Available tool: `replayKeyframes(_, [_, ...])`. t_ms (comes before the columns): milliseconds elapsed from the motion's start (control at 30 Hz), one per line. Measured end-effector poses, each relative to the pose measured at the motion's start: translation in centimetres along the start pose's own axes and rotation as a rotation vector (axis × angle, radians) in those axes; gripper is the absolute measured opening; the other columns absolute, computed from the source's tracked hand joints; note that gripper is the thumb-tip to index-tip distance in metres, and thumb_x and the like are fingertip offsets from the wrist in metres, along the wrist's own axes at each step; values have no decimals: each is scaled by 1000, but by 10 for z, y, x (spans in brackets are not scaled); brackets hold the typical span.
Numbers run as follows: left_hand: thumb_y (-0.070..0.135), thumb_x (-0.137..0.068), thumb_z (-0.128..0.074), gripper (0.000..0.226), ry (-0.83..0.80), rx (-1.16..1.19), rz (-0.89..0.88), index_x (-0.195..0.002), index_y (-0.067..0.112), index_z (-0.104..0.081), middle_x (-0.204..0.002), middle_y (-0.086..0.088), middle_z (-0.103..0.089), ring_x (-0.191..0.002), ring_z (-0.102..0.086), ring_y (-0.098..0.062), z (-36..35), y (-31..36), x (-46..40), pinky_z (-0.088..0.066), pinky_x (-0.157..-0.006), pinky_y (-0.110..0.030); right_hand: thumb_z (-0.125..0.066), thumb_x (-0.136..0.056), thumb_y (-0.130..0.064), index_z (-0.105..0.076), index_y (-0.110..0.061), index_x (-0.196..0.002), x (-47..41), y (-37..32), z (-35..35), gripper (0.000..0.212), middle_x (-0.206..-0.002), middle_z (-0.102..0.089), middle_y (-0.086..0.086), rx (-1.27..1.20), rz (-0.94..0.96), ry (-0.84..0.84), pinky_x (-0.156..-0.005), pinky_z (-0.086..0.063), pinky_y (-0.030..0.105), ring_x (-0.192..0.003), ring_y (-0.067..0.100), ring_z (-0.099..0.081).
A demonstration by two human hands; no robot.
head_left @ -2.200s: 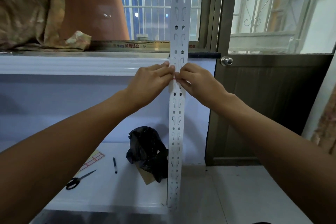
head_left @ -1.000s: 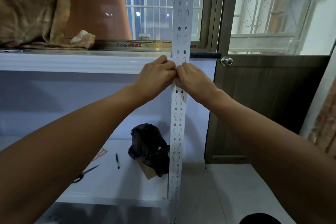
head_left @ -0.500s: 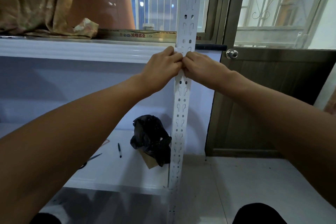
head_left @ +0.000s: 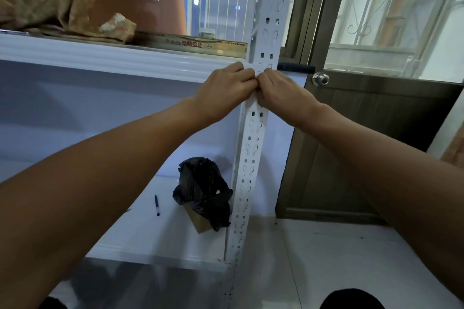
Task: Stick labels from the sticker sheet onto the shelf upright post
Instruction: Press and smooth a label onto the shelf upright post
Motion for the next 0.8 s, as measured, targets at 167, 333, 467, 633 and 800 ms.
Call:
replayKeyframes(167, [-3, -82, -70, 20, -48, 53, 36, -98, 8, -73, -88, -6, -66, -82, -58, -28, 1, -3, -1, -52, -51, -40, -59, -89, 9, -57, 1, -94, 5, 0, -3, 10, -81, -54, 18, 10, -21, 56, -61, -48, 38, -68, 28, -50])
replayKeyframes(333, [-5, -77, -74, 12, -27, 80, 115, -79, 5, -68, -80, -7, -58, -83, -46, -23, 0, 5, 0, -49, -49, -36, -61, -96, -7, -58, 1, -107, 15, 4, -4, 13, -95, -57, 16, -52, -75, 71, -75, -52, 40, -83, 28, -55])
replayKeyframes(467, [-15, -73, -68, 19, 43, 84, 77, -75, 3, -62, -80, -13, -59, -75, -52, -28, 8, 18, -4, -39, -56, -32, -62, -96, -5, -61, 0, -109, 24, 3, -7, 14, -100, -58, 15, -101, -118, 83, -77, -55, 41, -87, 29, -57])
replayKeyframes(633, [-15, -81, -62, 17, 89, 22, 67, -86, 0, -65, -91, -17, -64, -74, -54, -28, 3, 19, 4, -44, -62, -35, -62, -96, -4, -62, 0, -104, 20, 5, -6, 9, -96, -60, 15, -117, -173, 136, -72, -55, 43, -83, 29, -59])
replayKeyframes(800, [1, -98, -55, 12, 75, -24, 123, -103, -3, -65, -107, -16, -64, -82, -54, -26, -4, 17, 7, -47, -73, -36, -56, -100, -11, -62, 0, -99, 16, 4, -13, 13, -91, -60, 15, -102, -288, 172, -75, -53, 41, -83, 27, -56])
Point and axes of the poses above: each hand's wrist, its own x-axis away from the middle knuckle, its own z-axis out of the back of the hand, y = z × x, the point moved 7 cm from there along -x, towards the middle knuckle
